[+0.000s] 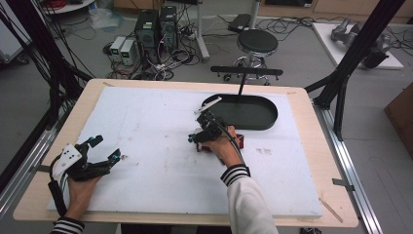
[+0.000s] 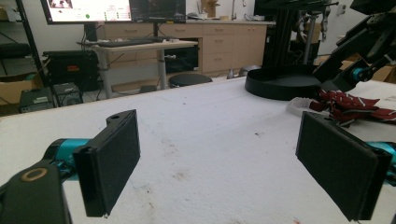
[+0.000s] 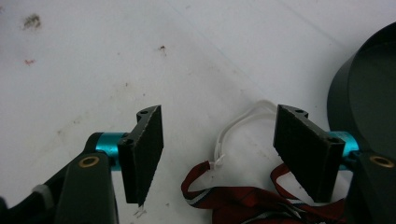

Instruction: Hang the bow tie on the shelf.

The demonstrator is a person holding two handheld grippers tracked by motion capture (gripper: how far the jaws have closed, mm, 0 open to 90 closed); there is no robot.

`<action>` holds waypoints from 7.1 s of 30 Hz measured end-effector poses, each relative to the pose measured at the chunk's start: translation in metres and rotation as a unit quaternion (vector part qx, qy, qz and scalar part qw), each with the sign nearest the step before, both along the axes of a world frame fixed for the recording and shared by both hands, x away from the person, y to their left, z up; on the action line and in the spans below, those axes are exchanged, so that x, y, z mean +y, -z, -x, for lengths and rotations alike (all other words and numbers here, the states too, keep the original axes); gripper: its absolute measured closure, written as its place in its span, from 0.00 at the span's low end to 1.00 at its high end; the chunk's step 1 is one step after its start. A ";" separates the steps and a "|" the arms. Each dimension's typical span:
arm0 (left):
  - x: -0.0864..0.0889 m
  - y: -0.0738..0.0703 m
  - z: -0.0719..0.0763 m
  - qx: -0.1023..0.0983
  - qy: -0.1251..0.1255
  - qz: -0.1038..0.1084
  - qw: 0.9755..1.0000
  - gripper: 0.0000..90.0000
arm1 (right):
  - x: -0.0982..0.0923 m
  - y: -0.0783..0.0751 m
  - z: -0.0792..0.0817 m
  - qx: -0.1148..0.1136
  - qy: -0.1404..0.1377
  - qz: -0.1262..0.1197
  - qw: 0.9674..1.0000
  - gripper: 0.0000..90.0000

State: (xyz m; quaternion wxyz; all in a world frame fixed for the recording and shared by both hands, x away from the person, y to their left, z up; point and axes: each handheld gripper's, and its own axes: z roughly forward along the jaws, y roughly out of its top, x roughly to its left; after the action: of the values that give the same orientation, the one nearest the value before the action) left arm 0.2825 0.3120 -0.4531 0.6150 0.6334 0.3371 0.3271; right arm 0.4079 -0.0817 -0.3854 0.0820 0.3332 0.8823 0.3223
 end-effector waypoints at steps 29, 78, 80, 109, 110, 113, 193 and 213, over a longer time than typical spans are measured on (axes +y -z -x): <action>0.001 0.000 0.000 0.003 0.002 0.001 1.000 0.16 | 0.024 0.017 -0.015 0.070 0.005 0.104 0.992 0.62; 0.000 0.000 -0.001 0.004 0.001 0.000 1.000 0.16 | 0.007 0.001 -0.019 0.080 0.035 0.047 0.995 0.94; 0.000 0.000 -0.001 0.004 0.001 -0.001 1.000 0.16 | 0.002 -0.005 -0.018 0.069 0.038 0.031 0.996 0.94; 0.000 0.000 -0.001 0.004 0.000 0.000 1.000 0.16 | -0.075 -0.082 0.002 -0.138 0.142 -0.161 0.967 0.94; 0.000 0.000 -0.001 0.004 0.000 0.000 1.000 0.16 | -0.077 -0.086 0.003 -0.145 0.145 -0.164 0.965 0.94; 0.000 0.000 0.000 0.003 0.000 -0.001 1.000 0.16 | -0.084 -0.094 0.003 -0.152 0.154 -0.174 0.961 0.94; -0.001 0.000 -0.001 0.005 -0.005 -0.006 1.000 0.16 | -0.101 -0.117 -0.048 -0.195 0.140 -0.165 0.957 0.13; 0.000 0.000 0.002 -0.008 -0.005 0.000 1.000 0.16 | -0.178 -0.004 0.131 -0.315 0.150 -0.229 0.909 0.12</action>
State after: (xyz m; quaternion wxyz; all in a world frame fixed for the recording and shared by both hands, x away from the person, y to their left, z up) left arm 0.2804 0.3118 -0.4536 0.6161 0.6287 0.3355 0.3356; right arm 0.2768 -0.2595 -0.3813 0.3241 0.3520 0.6522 0.5880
